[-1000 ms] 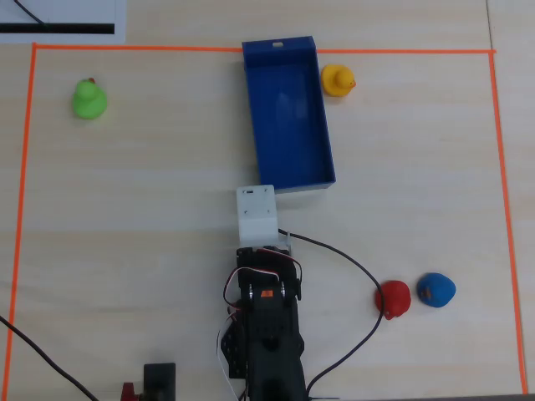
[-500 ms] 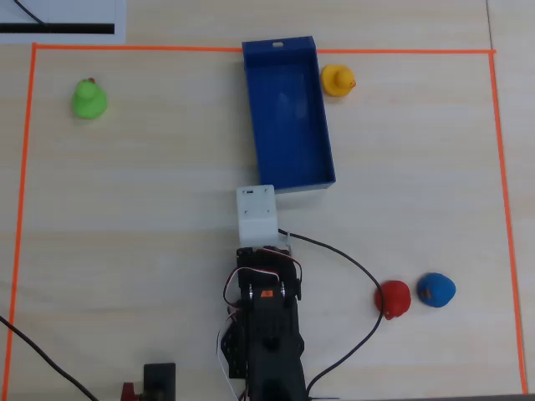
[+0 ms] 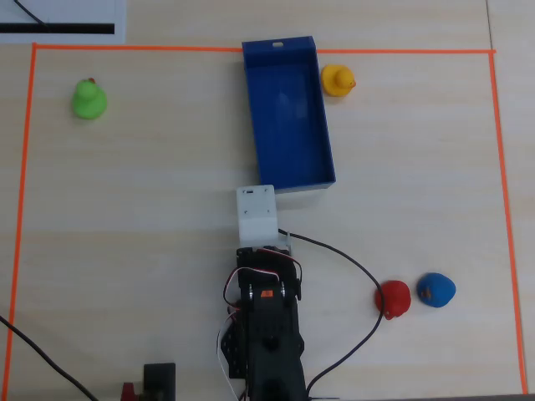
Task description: Grasp green duck and put it into box.
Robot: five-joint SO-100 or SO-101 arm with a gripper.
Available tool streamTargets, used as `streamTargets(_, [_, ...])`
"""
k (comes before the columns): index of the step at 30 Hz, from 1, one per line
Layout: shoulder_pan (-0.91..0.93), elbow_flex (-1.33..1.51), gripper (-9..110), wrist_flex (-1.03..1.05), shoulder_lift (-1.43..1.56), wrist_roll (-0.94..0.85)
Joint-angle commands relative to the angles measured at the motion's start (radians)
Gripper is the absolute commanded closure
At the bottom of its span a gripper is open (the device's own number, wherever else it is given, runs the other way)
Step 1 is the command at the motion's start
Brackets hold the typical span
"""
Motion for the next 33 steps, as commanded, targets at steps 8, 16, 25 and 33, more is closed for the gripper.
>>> streamTargets(8, [0.009,-0.002,94,0.017,-0.008,0.002])
streamTargets(16, [0.009,-0.002,94,0.017,-0.008,0.002])
streamTargets(25, [0.009,-0.002,94,0.017,-0.008,0.002])
streamTargets(33, [0.006,-0.002,90,0.017,-0.008,0.002])
